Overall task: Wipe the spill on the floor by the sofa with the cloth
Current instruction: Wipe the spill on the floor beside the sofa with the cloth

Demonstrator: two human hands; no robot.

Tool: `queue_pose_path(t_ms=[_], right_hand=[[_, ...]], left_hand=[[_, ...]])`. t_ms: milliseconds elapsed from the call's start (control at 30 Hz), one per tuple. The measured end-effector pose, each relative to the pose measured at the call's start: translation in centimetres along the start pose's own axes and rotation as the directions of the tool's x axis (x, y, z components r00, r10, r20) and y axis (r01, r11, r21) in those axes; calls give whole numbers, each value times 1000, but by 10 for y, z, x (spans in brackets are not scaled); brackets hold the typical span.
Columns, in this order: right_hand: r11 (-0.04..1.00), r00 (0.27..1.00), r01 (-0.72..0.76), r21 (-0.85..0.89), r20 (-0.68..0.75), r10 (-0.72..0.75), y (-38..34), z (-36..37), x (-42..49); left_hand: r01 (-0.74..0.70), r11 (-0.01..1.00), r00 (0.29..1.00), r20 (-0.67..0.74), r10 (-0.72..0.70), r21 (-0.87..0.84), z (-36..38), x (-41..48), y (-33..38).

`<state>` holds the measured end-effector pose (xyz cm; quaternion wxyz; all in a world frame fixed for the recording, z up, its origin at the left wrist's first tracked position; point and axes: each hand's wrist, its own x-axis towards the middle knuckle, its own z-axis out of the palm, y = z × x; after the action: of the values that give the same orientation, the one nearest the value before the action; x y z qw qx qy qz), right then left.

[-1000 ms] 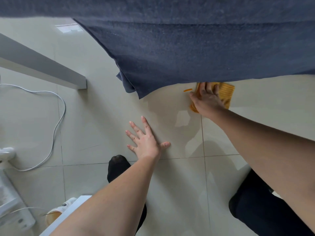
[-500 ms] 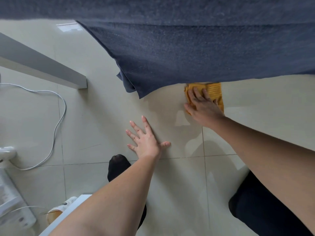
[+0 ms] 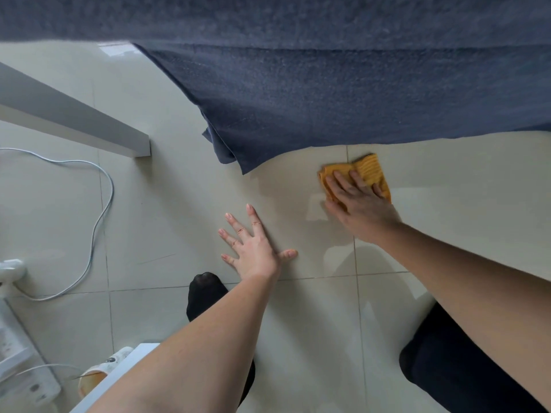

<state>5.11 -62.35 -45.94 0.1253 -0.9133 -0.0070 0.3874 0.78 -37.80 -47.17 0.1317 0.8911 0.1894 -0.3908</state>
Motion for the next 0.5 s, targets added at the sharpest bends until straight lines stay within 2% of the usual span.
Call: queue_pose_path(t_ms=[67, 133, 200, 267, 333, 433, 500], right_hand=[[1000, 1000, -25, 7, 19, 25, 26, -2, -9], [993, 994, -111, 47, -2, 111, 46, -15, 4], [959, 968, -236, 158, -51, 247, 43, -32, 28], [910, 938, -297, 289, -92, 336, 14, -39, 51], [923, 951, -240, 302, -118, 286, -26, -33, 63], [981, 988, -54, 186, -129, 79, -70, 2, 48], [994, 996, 26, 102, -90, -17, -76, 37, 12]], left_hand=[[3, 1000, 1000, -1, -3, -1, 1, 1, 0], [2, 1000, 1000, -6, -2, 1, 2, 1, -1], [-6, 1000, 1000, -10, 7, 12, 0, -1, -2], [-26, 999, 999, -20, 26, 27, -2, -3, -6], [-39, 997, 998, -49, 42, 60, -6, -5, -10], [-14, 996, 995, -93, 22, 93, -13, -6, -18], [4, 999, 998, -70, 0, 54, -15, -5, -22]])
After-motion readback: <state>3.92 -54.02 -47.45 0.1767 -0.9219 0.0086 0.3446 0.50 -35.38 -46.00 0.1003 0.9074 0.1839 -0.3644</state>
